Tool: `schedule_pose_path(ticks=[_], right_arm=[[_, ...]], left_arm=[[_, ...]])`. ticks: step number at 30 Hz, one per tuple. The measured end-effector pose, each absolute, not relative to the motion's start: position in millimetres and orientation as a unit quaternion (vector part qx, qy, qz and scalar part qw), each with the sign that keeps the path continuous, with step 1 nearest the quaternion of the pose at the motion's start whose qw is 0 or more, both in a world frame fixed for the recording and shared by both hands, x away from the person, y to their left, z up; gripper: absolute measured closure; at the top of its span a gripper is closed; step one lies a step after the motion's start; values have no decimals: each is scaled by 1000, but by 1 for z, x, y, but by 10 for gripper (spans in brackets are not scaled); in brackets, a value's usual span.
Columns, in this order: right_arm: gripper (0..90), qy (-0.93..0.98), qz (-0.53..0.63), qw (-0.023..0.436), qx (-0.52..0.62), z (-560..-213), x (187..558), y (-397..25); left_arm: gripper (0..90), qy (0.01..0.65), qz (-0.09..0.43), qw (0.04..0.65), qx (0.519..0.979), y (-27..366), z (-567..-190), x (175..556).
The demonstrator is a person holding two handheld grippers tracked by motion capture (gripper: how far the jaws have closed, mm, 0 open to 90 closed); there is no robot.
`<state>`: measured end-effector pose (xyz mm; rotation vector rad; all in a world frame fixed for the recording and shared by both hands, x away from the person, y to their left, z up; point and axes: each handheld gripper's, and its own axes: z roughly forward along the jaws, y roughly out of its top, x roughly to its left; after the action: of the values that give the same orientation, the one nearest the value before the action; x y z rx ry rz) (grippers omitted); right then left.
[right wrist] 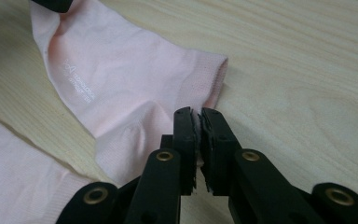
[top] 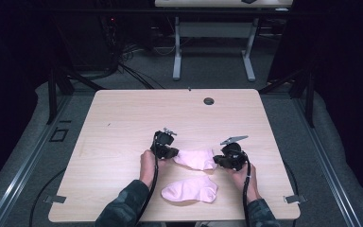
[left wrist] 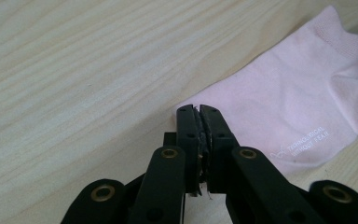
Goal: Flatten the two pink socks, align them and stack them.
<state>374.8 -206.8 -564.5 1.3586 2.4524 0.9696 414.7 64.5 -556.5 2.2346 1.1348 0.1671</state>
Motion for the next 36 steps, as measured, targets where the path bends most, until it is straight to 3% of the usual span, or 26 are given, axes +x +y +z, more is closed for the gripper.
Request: schedule_pose_path(ticks=[16,36], right_arm=[[866,819,356,100,438,-535,363,-210],[866,834,381,84,389,-500,314,-211]], left_arm=[[875,401,80,353,841,79,-523,389],[875,391,64,405,824,107,-502,334]])
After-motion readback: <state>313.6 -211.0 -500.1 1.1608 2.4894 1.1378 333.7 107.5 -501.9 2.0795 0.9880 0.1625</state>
